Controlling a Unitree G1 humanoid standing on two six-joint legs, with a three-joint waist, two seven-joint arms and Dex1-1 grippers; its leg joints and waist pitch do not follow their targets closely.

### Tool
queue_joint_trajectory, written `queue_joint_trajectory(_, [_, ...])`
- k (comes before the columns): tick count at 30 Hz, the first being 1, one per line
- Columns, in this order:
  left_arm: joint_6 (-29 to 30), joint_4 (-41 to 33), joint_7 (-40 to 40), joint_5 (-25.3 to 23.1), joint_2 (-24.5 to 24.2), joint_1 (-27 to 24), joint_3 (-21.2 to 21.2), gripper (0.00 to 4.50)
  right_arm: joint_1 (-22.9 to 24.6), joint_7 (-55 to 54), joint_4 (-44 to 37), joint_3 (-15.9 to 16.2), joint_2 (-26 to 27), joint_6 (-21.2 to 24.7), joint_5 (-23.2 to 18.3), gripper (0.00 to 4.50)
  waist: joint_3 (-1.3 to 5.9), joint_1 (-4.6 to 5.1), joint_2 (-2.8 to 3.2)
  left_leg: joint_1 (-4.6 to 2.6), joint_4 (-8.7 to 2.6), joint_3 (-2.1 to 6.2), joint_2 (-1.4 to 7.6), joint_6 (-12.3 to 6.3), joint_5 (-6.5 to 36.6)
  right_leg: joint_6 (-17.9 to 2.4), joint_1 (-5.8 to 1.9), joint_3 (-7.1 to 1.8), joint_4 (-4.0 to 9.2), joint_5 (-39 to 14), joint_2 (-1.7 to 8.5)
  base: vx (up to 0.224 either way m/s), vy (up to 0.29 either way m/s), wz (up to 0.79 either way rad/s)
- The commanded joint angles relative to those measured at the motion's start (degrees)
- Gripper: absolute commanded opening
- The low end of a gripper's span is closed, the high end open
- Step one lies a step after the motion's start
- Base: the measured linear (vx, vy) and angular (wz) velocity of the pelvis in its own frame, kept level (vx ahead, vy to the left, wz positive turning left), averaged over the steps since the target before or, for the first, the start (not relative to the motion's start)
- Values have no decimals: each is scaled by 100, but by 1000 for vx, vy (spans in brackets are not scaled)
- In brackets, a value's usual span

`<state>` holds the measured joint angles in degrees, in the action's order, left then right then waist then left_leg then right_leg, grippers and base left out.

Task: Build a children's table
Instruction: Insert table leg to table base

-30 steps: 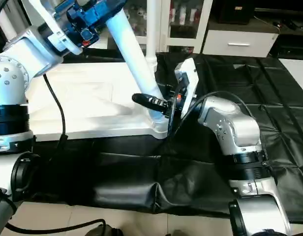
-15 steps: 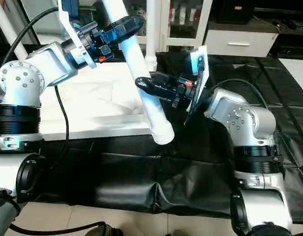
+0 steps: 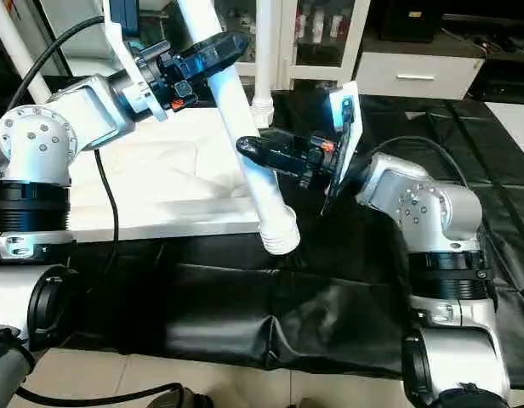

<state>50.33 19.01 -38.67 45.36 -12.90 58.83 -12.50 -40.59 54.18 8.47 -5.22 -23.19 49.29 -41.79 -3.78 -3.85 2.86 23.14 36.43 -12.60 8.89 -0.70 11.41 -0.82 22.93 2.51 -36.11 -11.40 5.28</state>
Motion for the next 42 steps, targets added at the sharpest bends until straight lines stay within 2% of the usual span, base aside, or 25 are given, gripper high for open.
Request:
queue_joint_trajectory(1, [15, -12, -98, 27, -41, 128, 20, 167, -23, -51, -184, 243, -132, -202, 352, 321, 480, -26, -39, -212, -430, 250, 388, -15, 449, -1495, -261, -183, 355, -336, 353, 0, 0, 0])
queue_joint_trajectory(3, [-120, -127, -438, -86, -119, 30, 237, 167, 13, -49, -194, 412, -184, -294, 552, 321, 479, -16, -33, -220, -429, 241, 377, 12, 480, -1483, -259, -193, 361, -371, 355, 0, 0, 0])
queue_joint_trajectory(5, [-157, -162, -543, -115, -145, 1, 300, 167, 19, -40, -196, 434, -190, -294, 568, 321, 483, -17, -34, -220, -433, 243, 381, -13, 480, -1457, -262, -195, 367, -401, 352, 0, 0, 0])
queue_joint_trajectory(6, [-267, -277, -873, -213, -242, -77, 509, 167, 30, 28, -212, 469, -219, -241, 543, 321, 478, -17, -41, -216, -435, 248, 381, -34, 481, -1471, -262, -196, 369, -366, 354, 0, 0, 0])
queue_joint_trajectory(8, [-287, -354, -1094, -255, -315, -90, 652, 167, 63, 186, -274, 586, -334, -173, 540, 321, 481, -22, -29, -219, -439, 249, 399, -41, 459, -1478, -264, -192, 345, -331, 353, 0, 0, 0])
queue_joint_trajectory(9, [-367, -417, -1299, -328, -383, -76, 793, 167, 109, 323, -337, 748, -470, -153, 607, 321, 480, -29, -53, -226, -438, 243, 402, -51, 460, -1491, -262, -193, 345, -314, 350, 0, 0, 0])
queue_joint_trajectory(11, [-385, -429, -1342, -344, -397, -71, 823, 167, 120, 354, -351, 789, -500, -154, 627, 321, 477, -44, -42, -224, -434, 240, 403, -45, 450, -1495, -260, -196, 337, -306, 353, 0, 0, 0])
queue_joint_trajectory(12, [-421, -475, -1469, -388, -434, -49, 926, 167, 176, 464, -392, 952, -593, -175, 715, 321, 474, -52, -45, -222, -436, 242, 401, -41, 451, -1491, -258, -196, 342, -326, 354, 0, 0, 0])
queue_joint_trajectory(14, [-412, -488, -1521, -390, -430, -29, 966, 167, 219, 577, -431, 1059, -631, -167, 745, 321, 470, -59, -42, -227, -433, 234, 401, -13, 534, -1502, -255, -205, 350, -405, 364, 0, 0, 0])
queue_joint_trajectory(15, [-432, -487, -1571, -405, -435, -20, 1001, 167, 237, 650, -452, 1132, -660, -157, 767, 321, 471, -66, -62, -222, -433, 233, 400, -11, 534, -1507, -262, -211, 357, -414, 369, 0, 0, 0])
queue_joint_trajectory(16, [-474, -484, -1678, -449, -451, -8, 1088, 167, 312, 803, -505, 1465, -783, -307, 1015, 321, 478, -82, -56, -221, -428, 241, 407, -22, 502, -1509, -263, -205, 349, -380, 368, 0, 0, 0])
queue_joint_trajectory(17, [-492, -482, -1715, -460, -452, -5, 1113, 167, 337, 825, -499, 1576, -803, -369, 1107, 321, 481, -86, -51, -223, -426, 239, 409, -18, 435, -1500, -257, -207, 330, -318, 360, 0, 0, 0])
queue_joint_trajectory(19, [-518, -487, -1801, -490, -466, -10, 1165, 167, 349, 806, -470, 1692, -803, -438, 1206, 321, 475, -92, -51, -220, -427, 238, 407, -30, 457, -1502, -248, -208, 338, -347, 363, 0, 0, 0])
queue_joint_trajectory(20, [-525, -495, -1832, -497, -471, -15, 1183, 167, 351, 792, -459, 1726, -800, -462, 1240, 321, 477, -89, -76, -224, -427, 232, 408, -29, 478, -1503, -250, -211, 340, -366, 364, 0, 0, 0])
queue_joint_trajectory(21, [-537, -522, -1914, -506, -481, -29, 1226, 167, 345, 765, -423, 1814, -793, -524, 1328, 321, 475, -96, -59, -222, -429, 240, 411, -13, 484, -1506, -248, -212, 337, -408, 369, 0, 0, 0])
queue_joint_trajectory(23, [-543, -542, -1962, -514, -485, -40, 1251, 166, 341, 782, -412, 1871, -804, -568, 1392, 321, 474, -89, -75, -223, -430, 238, 410, -11, 509, -1503, -249, -212, 339, -412, 364, 0, 0, 0])
queue_joint_trajectory(30, [-558, -589, -2079, -566, -499, -71, 1343, 166, 304, 927, -386, 2059, -816, -719, 1569, 321, 474, -95, -68, -221, -425, 238, 409, -48, 504, -1508, -251, -216, 336, -425, 365, 0, 0, 0])
queue_joint_trajectory(31, [-568, -580, -2095, -579, -500, -68, 1350, 166, 312, 985, -391, 2111, -836, -735, 1601, 321, 479, -96, -81, -218, -424, 239, 412, -59, 463, -1510, -253, -214, 330, -380, 361, 0, 0, 0])
queue_joint_trajectory(36, [-576, -590, -2109, -581, -505, -74, 1350, 166, 346, 1048, -397, 2156, -830, -756, 1646, 321, 480, -100, -78, -217, -417, 239, 416, -106, 449, -1524, -254, -216, 328, -374, 367, 0, 0, 0])
queue_joint_trajectory(38, [-569, -593, -2115, -590, -496, -75, 1341, 166, 352, 1068, -397, 2174, -830, -756, 1641, 292, 482, -101, -77, -217, -414, 239, 414, -118, 422, -1531, -252, -214, 322, -346, 364, 0, 0, 0])
queue_joint_trajectory(42, [-563, -599, -2141, -593, -493, -83, 1348, 166, 367, 1121, -384, 2186, -799, -769, 1664, 267, 482, -102, -75, -215, -414, 238, 413, -127, 440, -1543, -253, -212, 321, -341, 359, 0, 0, 0])
